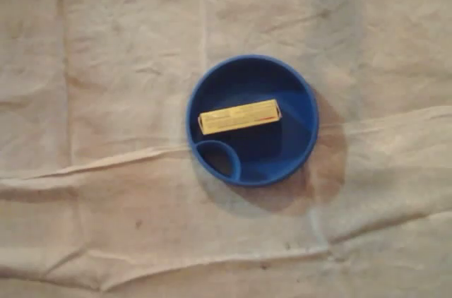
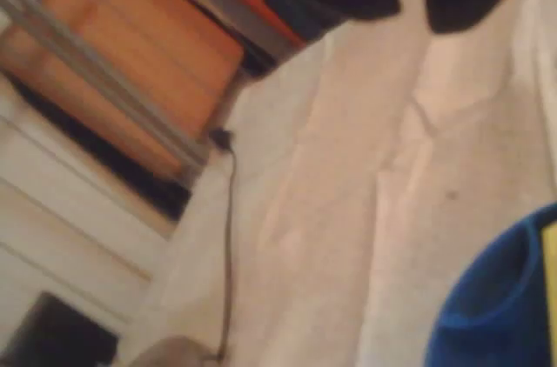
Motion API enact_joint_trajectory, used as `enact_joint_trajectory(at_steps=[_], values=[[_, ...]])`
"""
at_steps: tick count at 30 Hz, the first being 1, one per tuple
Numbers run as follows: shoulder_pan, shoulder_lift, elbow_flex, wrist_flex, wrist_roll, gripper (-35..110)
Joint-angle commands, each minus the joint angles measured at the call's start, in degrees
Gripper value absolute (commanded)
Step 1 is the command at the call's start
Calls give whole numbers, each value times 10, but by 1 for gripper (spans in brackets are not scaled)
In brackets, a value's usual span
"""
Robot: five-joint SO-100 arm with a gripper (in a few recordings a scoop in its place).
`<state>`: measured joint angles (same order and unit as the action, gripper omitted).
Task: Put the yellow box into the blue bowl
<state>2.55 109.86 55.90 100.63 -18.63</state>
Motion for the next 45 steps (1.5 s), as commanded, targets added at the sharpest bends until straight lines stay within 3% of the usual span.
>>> enact_joint_trajectory(at_steps=[1, 14, 24, 45], values=[[-29, 192, 136, -3, 2, 0], [-145, 588, 426, -8, 20, 0], [-143, 674, 450, -1, 153, 0], [-142, 813, 528, -1, 156, 0]])
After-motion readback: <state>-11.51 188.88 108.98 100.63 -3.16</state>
